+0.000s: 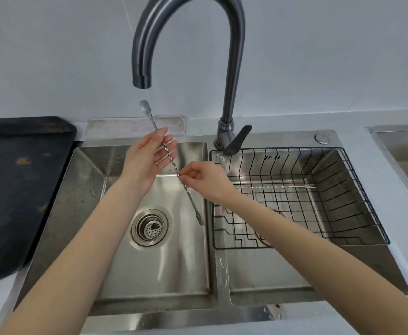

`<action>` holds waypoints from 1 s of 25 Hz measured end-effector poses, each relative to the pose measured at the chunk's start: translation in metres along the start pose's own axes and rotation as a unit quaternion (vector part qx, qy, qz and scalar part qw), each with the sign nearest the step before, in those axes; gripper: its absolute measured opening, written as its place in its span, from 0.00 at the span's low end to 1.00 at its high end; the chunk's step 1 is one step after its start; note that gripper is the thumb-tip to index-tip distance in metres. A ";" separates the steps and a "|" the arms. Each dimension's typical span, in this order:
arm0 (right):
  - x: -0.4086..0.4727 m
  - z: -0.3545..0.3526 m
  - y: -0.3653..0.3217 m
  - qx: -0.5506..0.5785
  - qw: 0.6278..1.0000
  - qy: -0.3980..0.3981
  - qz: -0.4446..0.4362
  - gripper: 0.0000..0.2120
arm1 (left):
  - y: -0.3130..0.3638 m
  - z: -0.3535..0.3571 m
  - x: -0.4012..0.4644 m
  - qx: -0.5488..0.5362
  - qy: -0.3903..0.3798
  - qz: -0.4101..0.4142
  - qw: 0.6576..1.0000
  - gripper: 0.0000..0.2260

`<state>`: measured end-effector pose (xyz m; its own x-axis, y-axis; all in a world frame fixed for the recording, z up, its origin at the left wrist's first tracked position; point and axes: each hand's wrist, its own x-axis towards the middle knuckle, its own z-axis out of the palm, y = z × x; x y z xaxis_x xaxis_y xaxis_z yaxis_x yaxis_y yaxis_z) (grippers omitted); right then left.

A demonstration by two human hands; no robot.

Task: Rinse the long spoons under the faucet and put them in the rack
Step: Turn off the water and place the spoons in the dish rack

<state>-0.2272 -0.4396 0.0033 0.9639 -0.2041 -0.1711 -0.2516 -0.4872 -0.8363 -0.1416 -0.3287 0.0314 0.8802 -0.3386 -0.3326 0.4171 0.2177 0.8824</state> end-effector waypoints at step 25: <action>-0.069 -0.117 0.197 -0.344 0.935 0.038 0.071 0.08 | -0.145 0.028 -0.003 0.533 -0.078 0.045 0.842 0.27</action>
<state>-0.3538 -0.6206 -0.0890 0.9138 -0.3557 -0.1959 -0.3989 -0.8766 -0.2693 -0.2107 -0.3849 -0.0867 0.8222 -0.4988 -0.2742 -0.1622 -0.6671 0.7271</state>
